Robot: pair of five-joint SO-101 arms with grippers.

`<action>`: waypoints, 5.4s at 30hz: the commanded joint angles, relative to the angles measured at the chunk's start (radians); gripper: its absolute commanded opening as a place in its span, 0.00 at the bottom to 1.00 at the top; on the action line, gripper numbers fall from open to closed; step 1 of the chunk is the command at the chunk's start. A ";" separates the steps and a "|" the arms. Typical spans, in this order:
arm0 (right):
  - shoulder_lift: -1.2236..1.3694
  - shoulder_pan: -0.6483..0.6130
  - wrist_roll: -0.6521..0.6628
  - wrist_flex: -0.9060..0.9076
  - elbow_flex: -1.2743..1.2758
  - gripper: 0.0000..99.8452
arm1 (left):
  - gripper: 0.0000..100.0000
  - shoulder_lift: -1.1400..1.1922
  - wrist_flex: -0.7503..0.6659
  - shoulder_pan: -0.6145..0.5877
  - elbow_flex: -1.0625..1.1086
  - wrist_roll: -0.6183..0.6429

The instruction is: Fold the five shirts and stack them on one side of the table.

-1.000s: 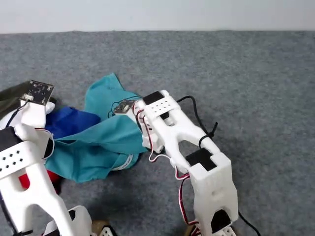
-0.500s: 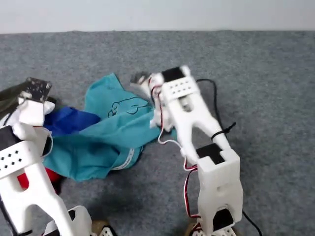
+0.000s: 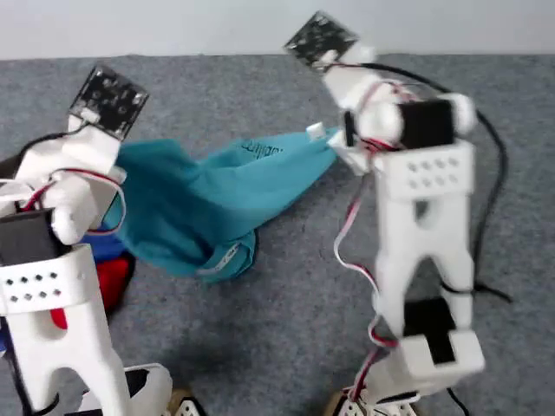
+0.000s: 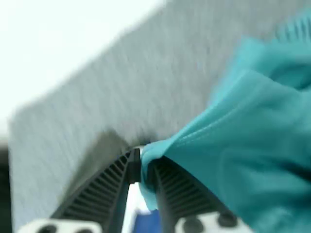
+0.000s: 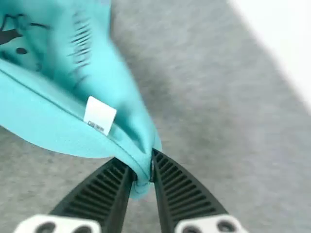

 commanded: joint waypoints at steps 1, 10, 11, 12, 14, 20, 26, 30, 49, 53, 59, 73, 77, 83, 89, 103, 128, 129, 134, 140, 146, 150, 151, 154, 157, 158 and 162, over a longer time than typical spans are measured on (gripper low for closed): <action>-0.168 0.044 0.048 -0.021 -0.049 0.01 | 0.01 -0.035 -0.115 0.061 -0.113 0.005; -0.381 0.117 0.086 -0.096 -0.049 0.01 | 0.02 -0.034 -0.353 0.164 -0.317 0.003; -0.398 0.127 0.086 -0.102 -0.049 0.01 | 0.02 -0.032 -0.376 0.173 -0.341 0.003; -0.415 0.136 0.086 -0.113 -0.049 0.01 | 0.02 -0.029 -0.396 0.180 -0.366 0.000; -0.447 0.156 0.086 -0.133 -0.049 0.01 | 0.02 -0.029 -0.420 0.193 -0.409 -0.002; -0.527 0.219 0.107 -0.203 -0.049 0.01 | 0.02 -0.037 -0.416 0.213 -0.475 -0.003; -0.602 0.285 0.158 -0.321 -0.049 0.01 | 0.02 -0.058 -0.422 0.215 -0.565 -0.063; -0.634 0.329 0.190 -0.392 -0.049 0.01 | 0.02 -0.051 -0.422 0.244 -0.657 -0.135; -0.662 0.364 0.264 0.031 0.026 0.01 | 0.02 -0.032 0.038 0.336 -0.699 -0.195; -0.588 0.363 0.262 0.036 0.226 0.01 | 0.02 0.026 0.095 0.354 -0.496 -0.195; -0.463 0.315 0.262 -0.088 0.562 0.01 | 0.02 0.170 -0.218 0.318 -0.205 -0.192; -0.067 0.337 0.259 -0.944 0.842 0.01 | 0.02 0.730 -1.017 0.253 -0.180 -0.195; 0.024 0.355 0.261 -1.124 0.842 0.01 | 0.02 0.873 -1.088 0.245 -0.331 -0.206; 0.074 0.364 0.262 -1.287 0.842 0.01 | 0.02 1.094 -1.085 0.249 -0.570 -0.328; 0.107 0.357 0.262 -1.351 0.842 0.01 | 0.02 1.215 -1.080 0.252 -0.716 -0.350; 0.081 0.354 0.336 -0.857 0.841 0.01 | 0.01 0.941 -0.147 0.279 -0.720 -0.347; -0.044 0.351 0.334 -0.093 0.907 0.01 | 0.01 0.212 0.379 0.292 0.289 -0.384; -0.044 0.349 0.334 -0.102 0.930 0.01 | 0.02 0.192 0.379 0.290 0.328 -0.397; -0.044 0.371 0.334 -0.205 1.011 0.01 | 0.02 0.124 0.379 0.292 0.496 -0.439; -0.044 0.381 0.338 -0.255 1.020 0.01 | 0.02 0.110 0.377 0.290 0.639 -0.491; -0.050 0.381 0.339 -0.246 1.020 0.01 | 0.06 0.107 0.364 0.282 0.671 -0.493; -0.053 0.381 0.339 -0.196 1.005 0.11 | 0.11 0.106 0.364 0.285 0.661 -0.451; -0.053 0.381 0.339 -0.179 1.000 0.16 | 0.12 0.106 0.362 0.290 0.653 -0.414; -0.053 0.381 0.338 -0.131 0.976 0.27 | 0.15 0.106 0.368 0.292 0.607 -0.318; -0.053 0.381 0.336 -0.096 0.937 0.27 | 0.17 0.106 0.370 0.290 0.555 -0.242; -0.053 0.381 0.336 -0.088 0.918 0.26 | 0.17 0.106 0.367 0.290 0.533 -0.226; -0.053 0.381 0.333 -0.074 0.815 0.22 | 0.17 0.106 0.333 0.287 0.423 -0.158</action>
